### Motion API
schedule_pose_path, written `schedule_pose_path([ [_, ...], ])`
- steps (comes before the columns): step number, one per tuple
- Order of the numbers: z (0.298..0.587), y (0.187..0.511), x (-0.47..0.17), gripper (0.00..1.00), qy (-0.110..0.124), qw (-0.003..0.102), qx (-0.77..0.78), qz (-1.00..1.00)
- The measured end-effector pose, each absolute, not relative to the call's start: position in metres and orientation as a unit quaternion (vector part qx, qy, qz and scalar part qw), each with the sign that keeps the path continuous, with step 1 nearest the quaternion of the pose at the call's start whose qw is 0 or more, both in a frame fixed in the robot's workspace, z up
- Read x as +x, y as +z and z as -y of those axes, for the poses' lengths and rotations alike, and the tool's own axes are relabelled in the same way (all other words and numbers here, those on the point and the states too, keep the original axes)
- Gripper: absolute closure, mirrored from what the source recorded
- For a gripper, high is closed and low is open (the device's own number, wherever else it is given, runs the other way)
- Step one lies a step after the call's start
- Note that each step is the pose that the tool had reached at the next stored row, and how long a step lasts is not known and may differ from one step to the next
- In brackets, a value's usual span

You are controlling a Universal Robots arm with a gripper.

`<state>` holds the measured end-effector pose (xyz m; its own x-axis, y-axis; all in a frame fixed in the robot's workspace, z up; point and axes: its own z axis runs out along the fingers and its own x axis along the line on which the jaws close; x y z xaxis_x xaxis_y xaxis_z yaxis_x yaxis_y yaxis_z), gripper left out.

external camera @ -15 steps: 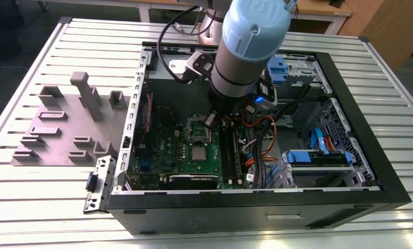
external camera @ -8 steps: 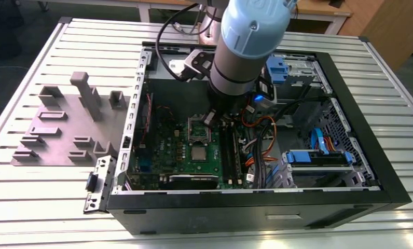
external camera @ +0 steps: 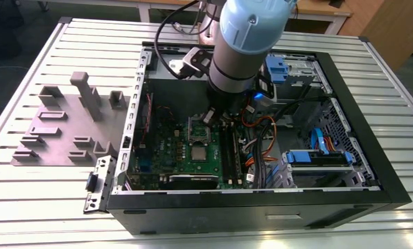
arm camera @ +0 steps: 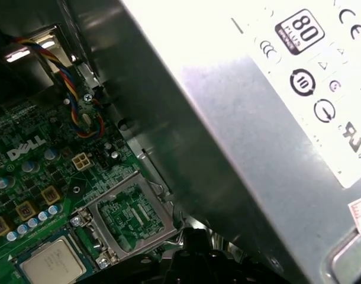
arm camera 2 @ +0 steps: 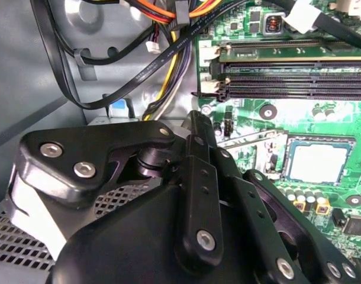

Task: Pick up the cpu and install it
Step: 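Close the cpu cover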

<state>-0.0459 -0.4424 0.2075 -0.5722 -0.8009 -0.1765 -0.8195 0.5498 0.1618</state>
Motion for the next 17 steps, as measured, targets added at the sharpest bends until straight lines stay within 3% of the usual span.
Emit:
schedule_pose_path([
  [17, 0.442, 0.221, -0.051, 0.9, 0.108, 0.038, -0.461, -0.88],
])
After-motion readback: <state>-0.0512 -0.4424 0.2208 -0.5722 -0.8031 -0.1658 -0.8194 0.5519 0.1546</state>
